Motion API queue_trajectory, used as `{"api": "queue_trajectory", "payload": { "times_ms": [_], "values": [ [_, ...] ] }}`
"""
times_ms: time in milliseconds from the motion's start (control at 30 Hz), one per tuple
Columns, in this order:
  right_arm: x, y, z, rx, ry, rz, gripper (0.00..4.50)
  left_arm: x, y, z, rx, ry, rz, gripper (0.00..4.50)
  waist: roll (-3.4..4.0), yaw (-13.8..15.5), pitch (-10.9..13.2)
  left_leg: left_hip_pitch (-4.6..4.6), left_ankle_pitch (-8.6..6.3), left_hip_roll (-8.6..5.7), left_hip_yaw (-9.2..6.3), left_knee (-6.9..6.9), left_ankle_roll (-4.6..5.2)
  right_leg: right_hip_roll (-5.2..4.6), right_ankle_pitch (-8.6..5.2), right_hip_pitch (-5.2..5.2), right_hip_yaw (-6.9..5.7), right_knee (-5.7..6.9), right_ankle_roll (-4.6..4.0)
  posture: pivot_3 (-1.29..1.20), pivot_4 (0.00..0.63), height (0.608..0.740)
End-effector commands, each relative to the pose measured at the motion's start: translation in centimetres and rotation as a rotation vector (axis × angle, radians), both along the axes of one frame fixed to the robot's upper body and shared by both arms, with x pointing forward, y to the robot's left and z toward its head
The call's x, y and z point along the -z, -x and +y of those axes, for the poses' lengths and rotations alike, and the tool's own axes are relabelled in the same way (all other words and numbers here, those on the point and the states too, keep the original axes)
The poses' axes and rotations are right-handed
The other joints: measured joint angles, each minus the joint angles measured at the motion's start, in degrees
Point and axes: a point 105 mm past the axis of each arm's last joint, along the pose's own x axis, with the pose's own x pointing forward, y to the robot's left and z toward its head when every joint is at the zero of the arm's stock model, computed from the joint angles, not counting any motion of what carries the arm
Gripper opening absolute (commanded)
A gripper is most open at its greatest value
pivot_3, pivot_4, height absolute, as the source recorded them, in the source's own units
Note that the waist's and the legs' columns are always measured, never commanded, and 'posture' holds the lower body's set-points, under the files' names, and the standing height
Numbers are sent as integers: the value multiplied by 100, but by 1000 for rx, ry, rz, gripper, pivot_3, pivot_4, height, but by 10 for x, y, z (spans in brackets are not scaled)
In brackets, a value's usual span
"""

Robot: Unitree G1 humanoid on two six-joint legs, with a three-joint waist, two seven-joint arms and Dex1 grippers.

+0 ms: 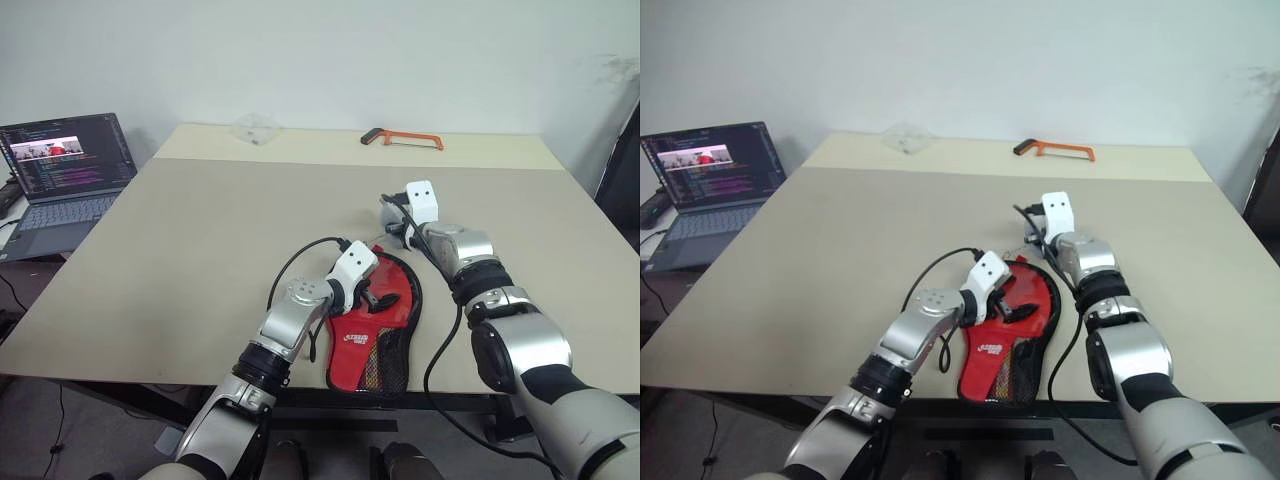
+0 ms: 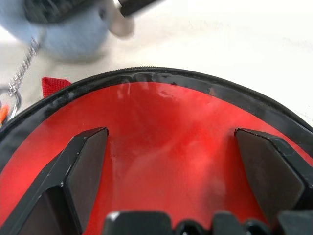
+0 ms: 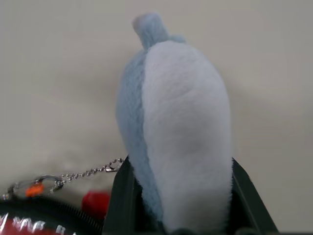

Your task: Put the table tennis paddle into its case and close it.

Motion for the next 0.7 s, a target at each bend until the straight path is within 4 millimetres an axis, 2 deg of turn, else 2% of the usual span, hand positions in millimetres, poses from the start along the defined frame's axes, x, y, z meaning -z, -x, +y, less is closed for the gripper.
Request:
{"api": "queue_trajectory", "payload": {
  "times_ms": [33,133,233,467,533,700],
  "values": [
    [-41,-11,-8,38,-15,-159,646,44,16,9,-13,-89,161,4500,0,0,0,0,0,0,0,-1,0,0,-1,0,0,-1,-1,0,150,740],
    [-46,-13,-11,42,42,-188,644,45,18,9,-6,-94,161,4500,0,2,0,0,0,0,0,-7,0,0,-2,0,-2,-1,-3,0,150,740],
    [-46,-15,-24,84,93,-199,644,46,19,9,1,-103,160,4500,0,5,0,-1,-1,-1,-1,-8,-1,-1,-4,0,-3,-2,-4,0,150,740],
    [-21,-9,-71,102,300,-122,644,47,20,10,-2,-112,164,4500,0,10,0,-1,-1,-4,1,-7,-1,-5,-4,0,-2,-3,-4,0,150,740],
    [-12,-4,-86,68,332,-72,644,50,21,10,4,-120,170,4500,0,15,0,-1,-1,-5,0,-7,-1,-5,-4,1,-3,-3,-4,0,150,740],
    [-1,14,-108,-53,420,12,644,52,21,10,11,-129,175,4500,4,21,-2,-1,-1,-8,0,-7,-1,-8,-5,3,-2,-5,-1,0,150,740]
  ]
}}
